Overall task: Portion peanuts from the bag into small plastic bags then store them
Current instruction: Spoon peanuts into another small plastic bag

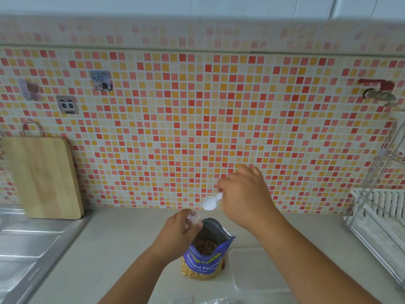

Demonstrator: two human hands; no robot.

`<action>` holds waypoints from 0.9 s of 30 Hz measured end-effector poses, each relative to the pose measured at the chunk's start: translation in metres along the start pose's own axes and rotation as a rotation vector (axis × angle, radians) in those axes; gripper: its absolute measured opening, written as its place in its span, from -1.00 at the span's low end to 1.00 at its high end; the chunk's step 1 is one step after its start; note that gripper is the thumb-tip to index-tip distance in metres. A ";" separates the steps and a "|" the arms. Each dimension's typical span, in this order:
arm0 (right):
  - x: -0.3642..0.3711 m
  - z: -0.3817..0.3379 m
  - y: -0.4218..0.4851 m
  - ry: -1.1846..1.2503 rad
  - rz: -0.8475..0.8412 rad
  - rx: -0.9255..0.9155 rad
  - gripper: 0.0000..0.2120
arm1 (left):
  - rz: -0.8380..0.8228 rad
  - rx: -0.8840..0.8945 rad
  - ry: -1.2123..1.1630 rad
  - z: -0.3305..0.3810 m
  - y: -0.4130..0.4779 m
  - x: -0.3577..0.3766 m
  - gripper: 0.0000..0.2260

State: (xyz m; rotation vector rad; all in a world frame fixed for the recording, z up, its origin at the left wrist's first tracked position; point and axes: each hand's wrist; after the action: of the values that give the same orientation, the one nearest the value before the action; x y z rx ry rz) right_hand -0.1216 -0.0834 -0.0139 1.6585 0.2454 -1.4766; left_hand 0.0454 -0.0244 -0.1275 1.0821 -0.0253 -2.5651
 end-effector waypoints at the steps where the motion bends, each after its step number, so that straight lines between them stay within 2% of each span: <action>1: 0.005 0.001 -0.003 -0.009 -0.035 0.054 -0.76 | 0.009 -0.016 -0.046 -0.001 -0.002 -0.004 -0.69; 4: 0.040 -0.008 -0.015 -0.001 -0.333 0.084 -0.77 | 0.005 -0.099 -0.347 -0.002 -0.012 -0.012 -0.76; 6: 0.064 -0.013 -0.029 0.012 -0.463 0.064 -0.73 | -0.049 -0.171 -0.643 0.003 -0.019 -0.016 -0.68; 8: 0.079 -0.012 -0.041 0.026 -0.482 0.065 -0.69 | -0.126 -0.198 -0.989 0.009 -0.023 -0.016 -0.60; 10: 0.084 -0.011 -0.044 0.092 -0.368 0.093 -0.73 | -0.191 -0.196 -1.239 0.015 -0.027 -0.016 -0.56; 12: 0.079 -0.019 -0.042 0.371 -0.213 0.223 -0.77 | -0.208 -0.169 -1.256 0.017 -0.031 -0.017 -0.54; 13: 0.075 -0.025 -0.042 0.634 -0.197 0.326 -0.79 | -0.199 -0.155 -1.223 0.015 -0.033 -0.017 -0.54; 15: 0.064 -0.040 -0.041 1.204 -0.313 0.509 -0.84 | -0.193 -0.140 -1.157 0.014 -0.037 -0.018 -0.52; 16: 0.062 -0.046 -0.042 1.345 -0.371 0.549 -0.86 | -0.209 -0.139 -1.145 0.014 -0.039 -0.018 -0.51; 18: 0.062 -0.052 -0.045 1.407 -0.403 0.574 -0.85 | -0.262 -0.141 -1.166 0.013 -0.043 -0.018 -0.48; 22: 0.058 -0.055 -0.048 1.493 -0.354 0.571 -0.85 | -0.344 -0.113 -1.218 0.013 -0.048 -0.020 -0.47; 25: 0.052 -0.054 -0.058 1.535 -0.372 0.548 -0.89 | -0.314 -0.114 -1.181 0.004 -0.050 -0.018 -0.51; 27: 0.055 -0.054 -0.071 1.499 -0.463 0.539 -0.83 | -0.230 -0.191 -1.110 -0.012 -0.054 -0.015 -0.51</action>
State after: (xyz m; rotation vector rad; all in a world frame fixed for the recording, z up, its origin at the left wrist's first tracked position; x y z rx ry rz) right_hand -0.1150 -0.0248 -0.1005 3.0266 1.1500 -0.2281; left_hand 0.0464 0.0326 -0.1339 -0.5088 0.0683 -2.9362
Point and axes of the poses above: each hand's wrist, its own y-axis towards the middle knuckle, its own x-axis out of the palm, z = x × y
